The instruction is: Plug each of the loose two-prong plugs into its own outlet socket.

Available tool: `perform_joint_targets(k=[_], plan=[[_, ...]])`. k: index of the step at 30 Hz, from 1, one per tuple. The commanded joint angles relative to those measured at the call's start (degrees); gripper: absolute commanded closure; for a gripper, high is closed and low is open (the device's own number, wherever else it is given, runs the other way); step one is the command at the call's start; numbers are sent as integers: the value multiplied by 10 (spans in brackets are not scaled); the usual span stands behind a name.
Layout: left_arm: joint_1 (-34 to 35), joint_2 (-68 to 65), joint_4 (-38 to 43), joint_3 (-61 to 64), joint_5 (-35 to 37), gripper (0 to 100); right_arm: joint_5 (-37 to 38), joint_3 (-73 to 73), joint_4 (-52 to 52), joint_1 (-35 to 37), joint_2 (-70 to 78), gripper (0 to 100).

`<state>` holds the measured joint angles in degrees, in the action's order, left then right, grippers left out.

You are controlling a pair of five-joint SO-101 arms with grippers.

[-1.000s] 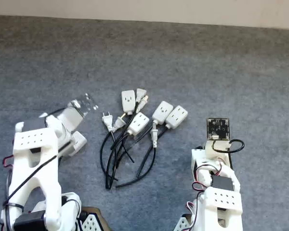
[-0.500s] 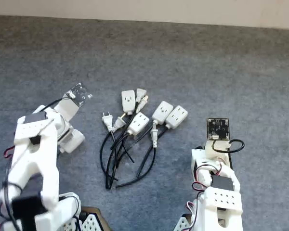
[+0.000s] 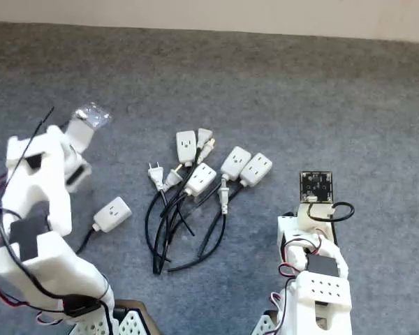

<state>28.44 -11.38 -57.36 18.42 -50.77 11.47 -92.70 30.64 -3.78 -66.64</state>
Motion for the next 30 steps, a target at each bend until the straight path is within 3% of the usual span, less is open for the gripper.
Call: perform_joint_targets(k=[1,17,25,28,30], plan=[[-11,6,-165,-89,1,793,7,2,-10,5,-10,943],[-131,271,-183,132,-18,793,7,2,-10,5,-10,943],[-116,150,36,208,-15,793,7,2,-10,5,-10,943],[-78,51,84,147,-15,793,7,2,-10,5,-10,943],[-51,-6,67,77,-15,793,7,2,-10,5,-10,943]])
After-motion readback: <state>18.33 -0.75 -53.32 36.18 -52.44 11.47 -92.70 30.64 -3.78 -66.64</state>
